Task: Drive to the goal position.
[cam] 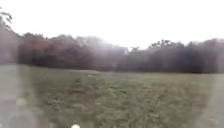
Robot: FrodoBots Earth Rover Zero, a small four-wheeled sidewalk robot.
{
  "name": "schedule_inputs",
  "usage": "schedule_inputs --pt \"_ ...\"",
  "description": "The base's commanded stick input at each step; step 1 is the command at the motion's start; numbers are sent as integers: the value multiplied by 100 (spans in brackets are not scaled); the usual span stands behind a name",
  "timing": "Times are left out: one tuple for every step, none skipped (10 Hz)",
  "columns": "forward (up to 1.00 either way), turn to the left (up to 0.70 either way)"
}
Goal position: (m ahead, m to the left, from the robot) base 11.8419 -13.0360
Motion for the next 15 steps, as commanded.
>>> schedule_inputs --pt "70 0" --pt "70 0" --pt "70 0" --pt "70 0" --pt "70 0" --pt "70 0" --pt "70 0" --pt "70 0" --pt "70 0" --pt "70 0" --pt "70 0" --pt "70 0" --pt "70 0" --pt "70 0" --pt "70 0"
